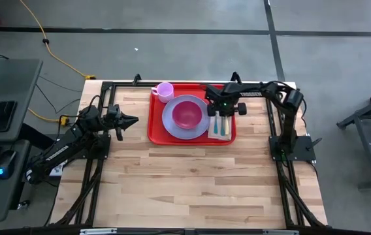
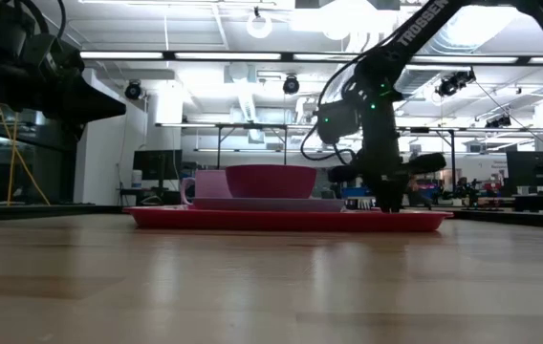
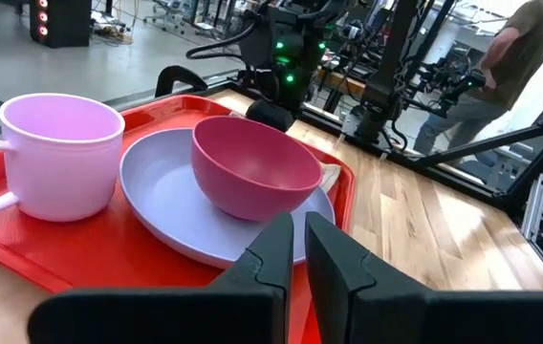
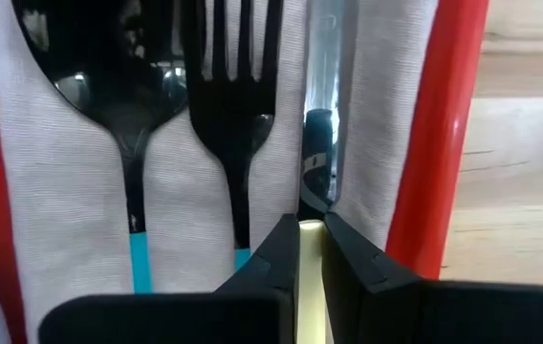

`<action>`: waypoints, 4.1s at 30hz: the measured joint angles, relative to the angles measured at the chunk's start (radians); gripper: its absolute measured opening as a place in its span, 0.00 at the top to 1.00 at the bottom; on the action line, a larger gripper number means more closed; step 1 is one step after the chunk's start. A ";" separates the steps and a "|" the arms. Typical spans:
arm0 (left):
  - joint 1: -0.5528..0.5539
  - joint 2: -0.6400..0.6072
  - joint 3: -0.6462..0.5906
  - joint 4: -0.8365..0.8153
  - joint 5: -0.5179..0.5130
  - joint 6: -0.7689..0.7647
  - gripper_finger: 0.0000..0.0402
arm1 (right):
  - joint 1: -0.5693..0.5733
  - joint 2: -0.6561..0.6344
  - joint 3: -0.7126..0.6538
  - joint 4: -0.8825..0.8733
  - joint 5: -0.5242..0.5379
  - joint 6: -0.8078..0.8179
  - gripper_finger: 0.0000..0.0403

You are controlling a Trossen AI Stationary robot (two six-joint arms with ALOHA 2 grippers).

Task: Set up tray
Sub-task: Put the yellow table knife on the white napkin to right of the blue fork, then adjust the blue fork

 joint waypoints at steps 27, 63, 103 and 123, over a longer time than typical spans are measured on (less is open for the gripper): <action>0.000 0.000 0.000 0.003 0.000 0.098 0.84 | 0.017 0.005 0.040 0.013 -0.009 -0.061 0.73; 0.000 0.000 0.000 0.002 0.004 0.072 0.84 | 0.017 -0.014 0.042 -0.061 -0.046 -0.067 0.72; 0.000 0.000 0.000 0.002 -0.003 0.023 0.84 | 0.058 -0.120 0.032 0.092 0.102 -0.172 0.78; 0.000 0.000 0.000 0.003 -0.009 0.026 0.84 | 0.066 -0.111 0.033 0.063 0.091 -0.224 0.78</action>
